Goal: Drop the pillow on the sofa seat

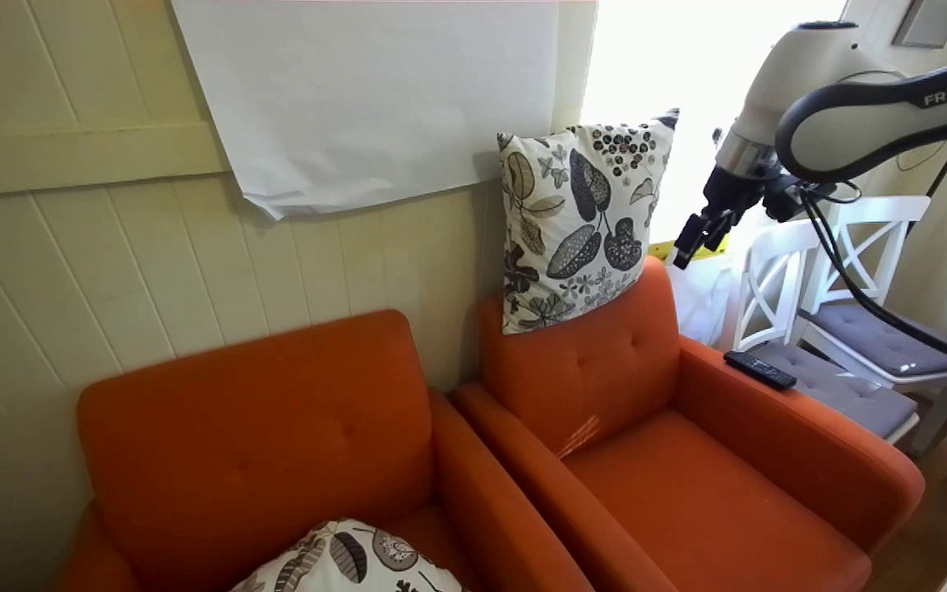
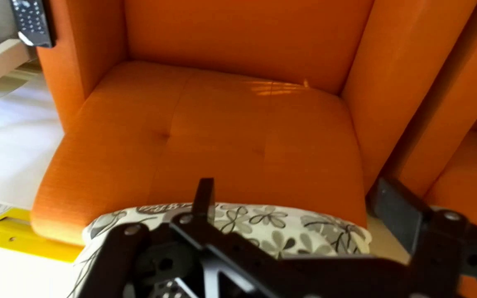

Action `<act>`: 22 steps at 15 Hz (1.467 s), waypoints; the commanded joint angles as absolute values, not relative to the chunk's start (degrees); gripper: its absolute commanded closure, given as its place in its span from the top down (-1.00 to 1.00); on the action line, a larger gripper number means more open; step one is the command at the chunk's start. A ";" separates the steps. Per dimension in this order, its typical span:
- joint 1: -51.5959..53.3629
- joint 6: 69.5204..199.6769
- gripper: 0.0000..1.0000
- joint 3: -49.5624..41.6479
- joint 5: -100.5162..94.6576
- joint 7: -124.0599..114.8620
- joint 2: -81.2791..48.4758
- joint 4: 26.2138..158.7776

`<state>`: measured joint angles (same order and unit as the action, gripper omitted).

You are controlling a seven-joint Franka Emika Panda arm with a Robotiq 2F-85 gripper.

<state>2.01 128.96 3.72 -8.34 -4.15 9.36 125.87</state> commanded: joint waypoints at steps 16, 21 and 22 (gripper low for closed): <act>1.38 133.09 1.00 1.51 -9.40 -7.33 -6.04 95.77; 1.50 133.94 1.00 1.30 -9.86 -8.95 -8.32 93.70; 1.54 134.11 1.00 1.27 -10.01 -8.92 -9.94 91.73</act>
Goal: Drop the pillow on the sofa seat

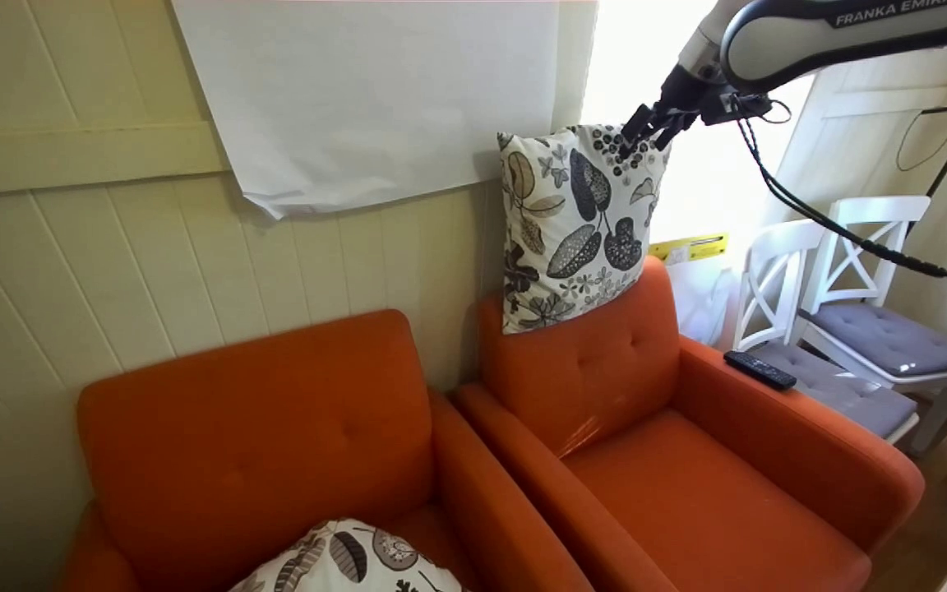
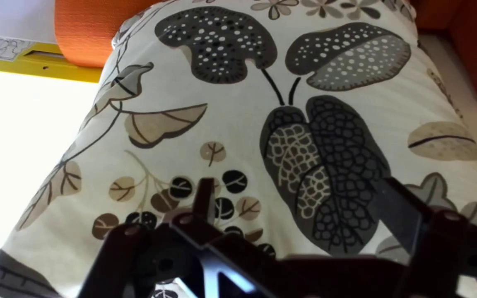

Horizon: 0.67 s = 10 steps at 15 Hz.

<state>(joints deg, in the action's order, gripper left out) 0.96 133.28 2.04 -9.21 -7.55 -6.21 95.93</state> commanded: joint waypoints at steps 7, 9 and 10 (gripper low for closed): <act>2.90 137.68 1.00 -0.96 -13.01 -12.17 -19.40 76.09; 3.49 137.64 0.45 -1.77 -13.08 -12.90 -22.08 71.90; 3.79 137.41 0.32 -2.09 -12.85 -13.25 -23.58 69.77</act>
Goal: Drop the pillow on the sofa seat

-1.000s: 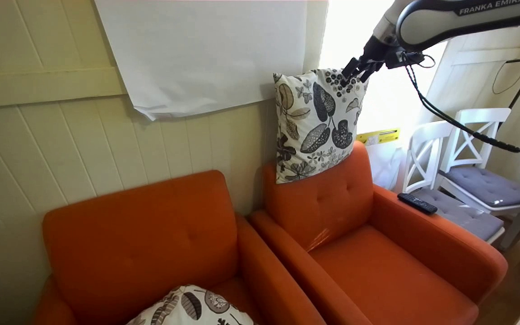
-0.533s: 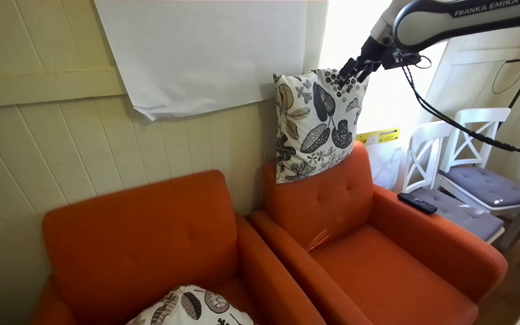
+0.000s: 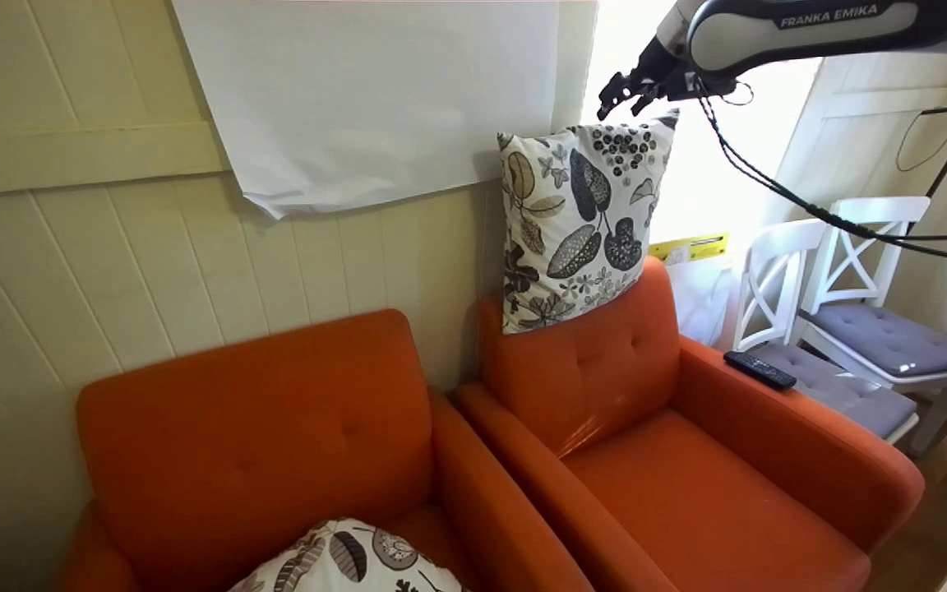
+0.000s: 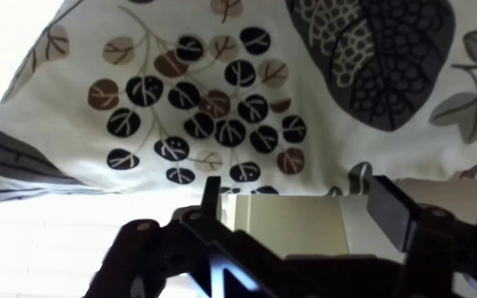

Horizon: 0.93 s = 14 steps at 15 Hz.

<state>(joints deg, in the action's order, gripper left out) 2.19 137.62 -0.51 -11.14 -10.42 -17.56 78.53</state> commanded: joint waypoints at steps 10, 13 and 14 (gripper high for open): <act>5.43 142.71 -0.97 -3.88 -12.75 -19.21 -35.45 58.37; 6.29 136.41 -0.98 -5.63 -14.20 -18.17 -35.73 57.83; 6.56 133.80 -0.94 -6.08 -14.83 -17.48 -35.02 58.22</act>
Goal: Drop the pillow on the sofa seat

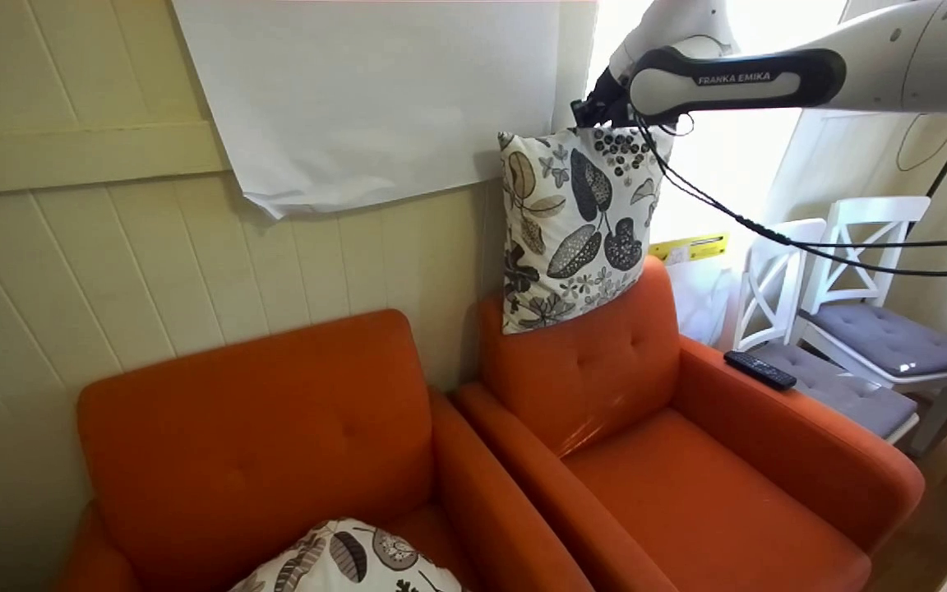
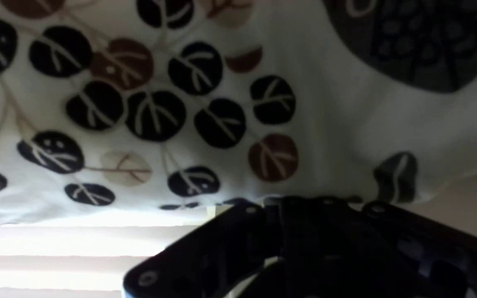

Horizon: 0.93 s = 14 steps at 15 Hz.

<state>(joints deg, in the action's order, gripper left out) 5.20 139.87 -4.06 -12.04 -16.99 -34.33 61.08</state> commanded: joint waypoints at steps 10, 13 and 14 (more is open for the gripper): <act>5.31 114.77 -0.92 -1.66 -9.12 -7.01 -21.76 71.71; 5.31 114.77 -0.91 -2.15 -8.08 -9.02 -19.24 75.18; 5.34 115.81 -0.92 -2.32 -8.04 -9.52 -18.57 75.99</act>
